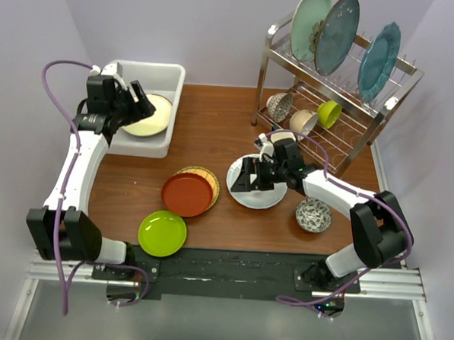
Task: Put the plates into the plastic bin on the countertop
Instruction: Pick up the plate at the center of the board.
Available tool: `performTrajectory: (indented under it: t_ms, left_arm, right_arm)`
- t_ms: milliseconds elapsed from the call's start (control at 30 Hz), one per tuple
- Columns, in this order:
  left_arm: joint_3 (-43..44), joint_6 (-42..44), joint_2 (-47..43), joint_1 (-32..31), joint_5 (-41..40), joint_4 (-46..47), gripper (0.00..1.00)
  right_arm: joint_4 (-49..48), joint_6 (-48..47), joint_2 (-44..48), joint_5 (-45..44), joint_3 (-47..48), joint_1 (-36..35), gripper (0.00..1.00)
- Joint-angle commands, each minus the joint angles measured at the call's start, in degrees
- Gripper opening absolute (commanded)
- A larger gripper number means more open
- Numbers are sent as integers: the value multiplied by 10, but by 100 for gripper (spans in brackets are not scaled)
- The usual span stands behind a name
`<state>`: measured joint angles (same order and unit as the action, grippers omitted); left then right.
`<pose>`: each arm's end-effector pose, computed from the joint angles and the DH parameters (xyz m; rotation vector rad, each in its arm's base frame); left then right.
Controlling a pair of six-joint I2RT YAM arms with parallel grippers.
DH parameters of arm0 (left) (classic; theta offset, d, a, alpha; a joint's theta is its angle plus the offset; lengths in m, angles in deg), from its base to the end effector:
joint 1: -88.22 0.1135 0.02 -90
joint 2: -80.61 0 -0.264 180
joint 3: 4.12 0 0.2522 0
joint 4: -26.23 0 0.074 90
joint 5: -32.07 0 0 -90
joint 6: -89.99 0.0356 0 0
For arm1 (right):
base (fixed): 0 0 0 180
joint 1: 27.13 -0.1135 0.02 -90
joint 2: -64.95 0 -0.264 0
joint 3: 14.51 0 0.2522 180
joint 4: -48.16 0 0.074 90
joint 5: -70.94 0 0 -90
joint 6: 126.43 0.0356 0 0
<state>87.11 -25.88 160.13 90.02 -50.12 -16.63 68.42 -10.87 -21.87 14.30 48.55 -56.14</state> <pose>0.3124 0.0050 0.3678 -0.4302 2.0901 -0.3931 0.2623 0.1678 0.2034 -0.3851 2.4396 1.1290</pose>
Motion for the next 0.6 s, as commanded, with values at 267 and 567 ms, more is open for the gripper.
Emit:
performTrajectory:
  t_ms: [267,567]
  left_arm:
    - [-122,40,-139,-4,40,-95,69]
    - [-251,26,-198,-4,108,-126,65]
  right_arm:
    - [4,32,-20,-8,82,-74,98]
    - [21,46,-73,-16,120,-106,89]
